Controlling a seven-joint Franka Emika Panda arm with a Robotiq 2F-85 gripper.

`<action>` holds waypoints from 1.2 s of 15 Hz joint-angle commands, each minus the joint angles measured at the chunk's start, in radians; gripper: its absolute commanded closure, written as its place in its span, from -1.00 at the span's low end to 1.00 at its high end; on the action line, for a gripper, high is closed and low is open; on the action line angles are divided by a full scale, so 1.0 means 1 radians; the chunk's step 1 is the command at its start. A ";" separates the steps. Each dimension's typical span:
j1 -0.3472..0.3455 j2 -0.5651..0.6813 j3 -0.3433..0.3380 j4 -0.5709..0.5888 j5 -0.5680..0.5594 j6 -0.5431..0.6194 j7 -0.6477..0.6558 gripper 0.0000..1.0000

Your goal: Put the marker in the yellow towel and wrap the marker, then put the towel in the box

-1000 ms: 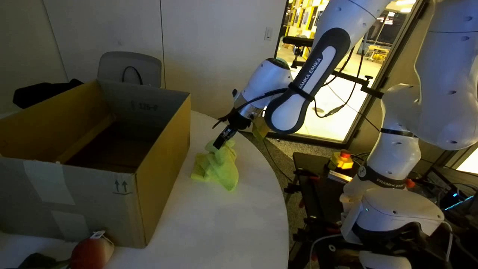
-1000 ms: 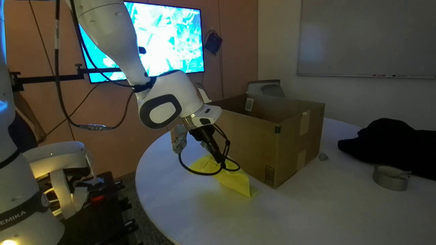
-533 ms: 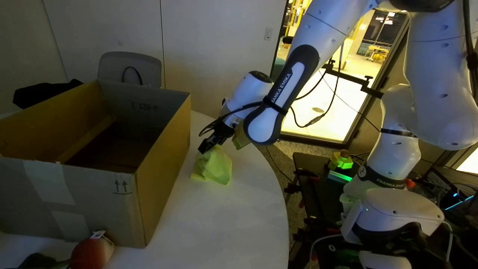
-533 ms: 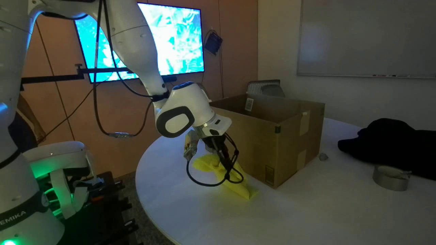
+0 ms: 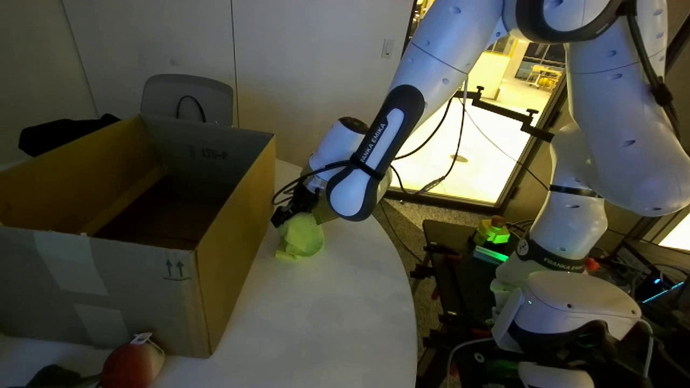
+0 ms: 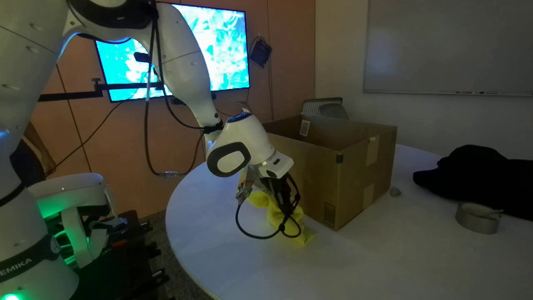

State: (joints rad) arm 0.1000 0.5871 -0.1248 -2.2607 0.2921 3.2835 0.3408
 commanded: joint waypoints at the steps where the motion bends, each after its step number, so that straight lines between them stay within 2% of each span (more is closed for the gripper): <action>1: 0.083 0.058 -0.088 0.069 0.072 -0.025 0.049 1.00; 3: 0.166 0.095 -0.193 0.101 0.109 -0.067 0.105 1.00; 5: 0.271 0.156 -0.329 0.140 0.139 -0.139 0.180 1.00; 6: 0.287 0.177 -0.359 0.157 0.137 -0.188 0.212 1.00; 9: 0.293 0.210 -0.392 0.189 0.095 -0.274 0.314 0.96; 11: 0.290 0.218 -0.400 0.205 0.071 -0.309 0.366 0.46; 12: 0.279 0.210 -0.394 0.208 0.059 -0.322 0.379 0.45; 14: 0.288 0.200 -0.415 0.209 0.027 -0.337 0.419 0.17; 18: 0.344 0.149 -0.525 0.174 -0.050 -0.335 0.500 -0.45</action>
State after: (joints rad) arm 0.3900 0.7758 -0.5602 -2.0687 0.3027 2.9639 0.7691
